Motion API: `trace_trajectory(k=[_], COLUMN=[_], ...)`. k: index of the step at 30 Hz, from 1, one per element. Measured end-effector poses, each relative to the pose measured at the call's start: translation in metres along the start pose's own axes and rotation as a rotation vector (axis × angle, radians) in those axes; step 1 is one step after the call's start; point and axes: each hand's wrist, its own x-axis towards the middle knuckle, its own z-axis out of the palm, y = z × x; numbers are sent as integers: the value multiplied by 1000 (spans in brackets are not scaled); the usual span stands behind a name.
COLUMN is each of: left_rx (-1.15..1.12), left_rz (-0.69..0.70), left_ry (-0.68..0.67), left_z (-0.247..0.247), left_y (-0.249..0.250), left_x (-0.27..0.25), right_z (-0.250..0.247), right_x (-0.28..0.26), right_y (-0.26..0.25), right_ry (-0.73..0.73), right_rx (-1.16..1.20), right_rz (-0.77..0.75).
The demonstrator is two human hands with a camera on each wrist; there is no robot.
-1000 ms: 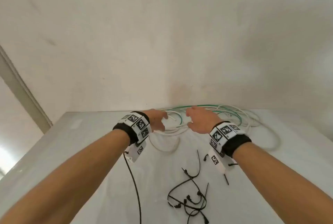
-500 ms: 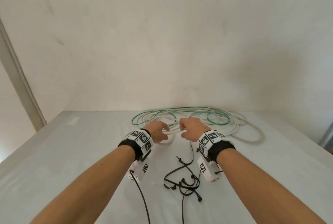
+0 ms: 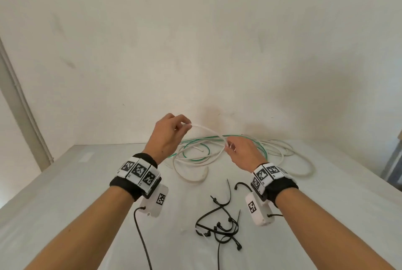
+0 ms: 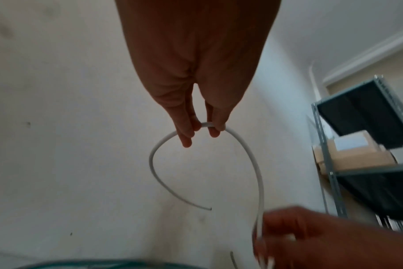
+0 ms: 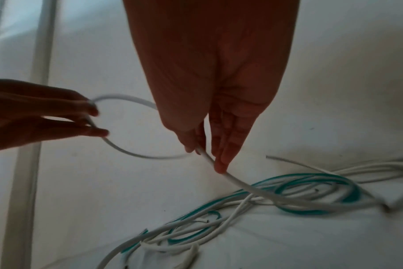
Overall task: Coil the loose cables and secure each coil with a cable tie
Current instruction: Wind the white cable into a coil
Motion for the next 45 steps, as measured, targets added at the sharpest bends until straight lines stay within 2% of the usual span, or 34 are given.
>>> trace_trajectory(k=[3, 6, 8, 11, 14, 18, 20, 22, 25, 30, 32, 34, 38, 41, 43, 45], left_rx=[-78, -147, -143, -217, -359, -450, -487, -498, -452, -221, -121, -59, -72, -58, -195, -410], left_rz=[11, -54, -97, -173, -211, -170, -154, -162, -206, -387, -484, -544, -569, -572, -560, -582], left_ry=[166, 271, 254, 246, 218, 93, 90, 128, 206, 323, 280, 133, -109, -147, -106, -179], left_z=[-28, -52, -60, -61, -60, -56, -59, -66, -81, -101, -100, -89, -51, -30, -23, -18], left_y=[4, -2, -7, -6, -3, 12, 20, 21, 8, -32, -45, -50, -38, -22, -2, 21], left_x=[-6, -8, -10, -13, -16, -19, -19, -16, -12, -16, -22, -26, -27, -24, -25, -30], right_z=[-3, -2, 1, 4, 7, 16, 18, 17, 4, -37, -51, -61, -71, -73, -69, -63], right_x=[-5, -21, -31, -37, -40, -34, -26, -18, -11, -16, -20, -19, -10, -1, 1, -1], right_y=[23, 40, 38, 23, 12, -5, -12, -11, 6, 43, 53, 50, 3, -34, -51, -63], right_ry=[-76, -321, -455, -536, -596, -400, -334, -283, -76, 110, 192, 254, 310, 296, 290, 275], right_rx=[-44, 40, 216, 406, 313, 239, 197, 171, 104, -99, 37, 281, 873, 1194, 1313, 1412], right_rz=[107, 177, 234, 264, 162, 4, -24, -25, 37, 149, 152, 124, 170, 214, 226, 262])
